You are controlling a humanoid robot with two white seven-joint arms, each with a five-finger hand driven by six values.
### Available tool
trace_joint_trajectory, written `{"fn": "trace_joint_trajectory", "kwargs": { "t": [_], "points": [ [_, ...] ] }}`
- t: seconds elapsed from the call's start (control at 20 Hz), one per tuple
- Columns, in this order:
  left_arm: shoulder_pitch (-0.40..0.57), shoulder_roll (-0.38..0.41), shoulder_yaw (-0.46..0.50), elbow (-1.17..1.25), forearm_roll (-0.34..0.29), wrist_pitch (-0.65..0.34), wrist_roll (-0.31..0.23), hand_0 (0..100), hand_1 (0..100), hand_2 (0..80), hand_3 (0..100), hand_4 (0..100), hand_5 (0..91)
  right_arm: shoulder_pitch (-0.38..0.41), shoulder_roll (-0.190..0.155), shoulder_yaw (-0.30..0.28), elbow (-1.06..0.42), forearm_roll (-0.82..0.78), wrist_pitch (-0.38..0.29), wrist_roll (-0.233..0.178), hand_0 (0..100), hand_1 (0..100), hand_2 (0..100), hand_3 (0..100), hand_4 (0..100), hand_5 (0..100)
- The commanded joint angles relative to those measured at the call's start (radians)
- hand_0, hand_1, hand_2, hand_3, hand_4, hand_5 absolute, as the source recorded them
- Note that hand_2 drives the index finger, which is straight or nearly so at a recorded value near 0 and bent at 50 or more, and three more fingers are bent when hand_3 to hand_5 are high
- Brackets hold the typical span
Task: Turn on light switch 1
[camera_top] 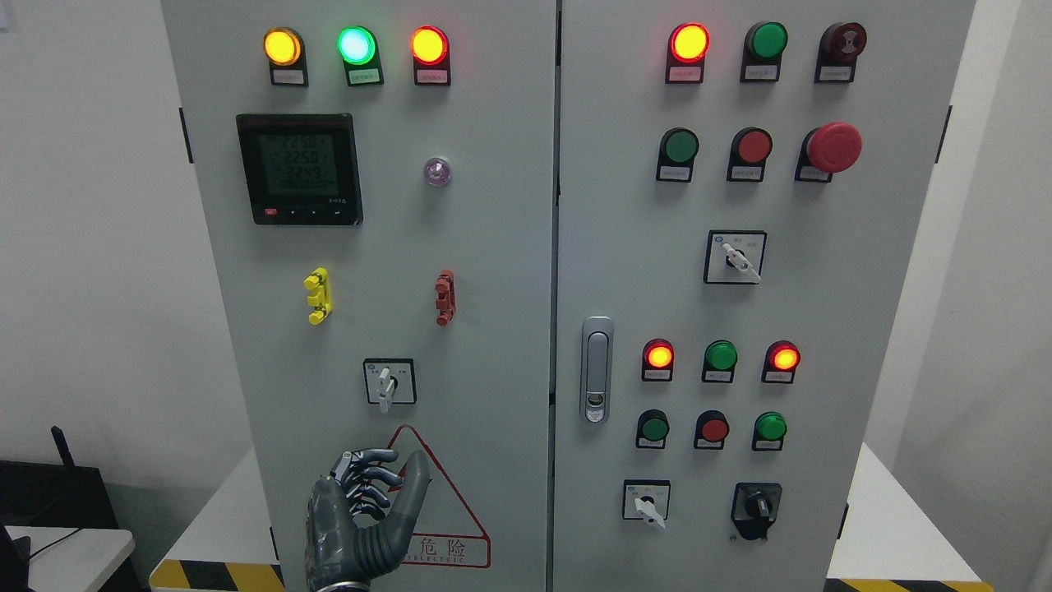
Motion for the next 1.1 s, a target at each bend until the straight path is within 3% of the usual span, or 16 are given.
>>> {"fn": "trace_joint_trajectory", "kwargs": {
  "t": [0.0, 1.05],
  "points": [
    [-0.024, -0.003, 0.058, 0.003, 0.001, 0.007, -0.001, 13, 52, 44.0, 68, 79, 69.6, 0.000, 0.000, 0.020, 0.001, -0.026, 0.000, 0.000, 12, 39, 0, 0, 0, 0],
    [-0.084, -0.003, 0.049, -0.001, 0.005, 0.043, -0.007, 13, 52, 44.3, 68, 79, 69.3, 0.000, 0.000, 0.020, 0.000, -0.026, 0.000, 0.000, 12, 39, 0, 0, 0, 0]
  ]
}}
